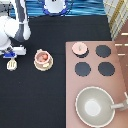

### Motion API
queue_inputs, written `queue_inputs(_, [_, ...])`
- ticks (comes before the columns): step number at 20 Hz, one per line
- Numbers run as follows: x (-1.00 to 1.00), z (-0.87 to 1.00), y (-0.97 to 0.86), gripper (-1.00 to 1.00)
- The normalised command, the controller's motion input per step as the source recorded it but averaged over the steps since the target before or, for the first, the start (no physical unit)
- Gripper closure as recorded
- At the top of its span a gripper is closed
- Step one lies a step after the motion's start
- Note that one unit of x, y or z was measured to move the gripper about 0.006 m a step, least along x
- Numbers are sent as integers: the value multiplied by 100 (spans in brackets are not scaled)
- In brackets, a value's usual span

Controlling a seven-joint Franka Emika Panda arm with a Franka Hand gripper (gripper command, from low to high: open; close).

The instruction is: Take the lid off the pot, put the pot on the plate, and use the tool to push the pot to the front of the table.

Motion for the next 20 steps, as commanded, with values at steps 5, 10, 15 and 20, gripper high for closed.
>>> queue_inputs(5, [-46,100,52,100])
queue_inputs(10, [-69,95,71,100])
queue_inputs(15, [-71,90,71,100])
queue_inputs(20, [-68,82,67,100])
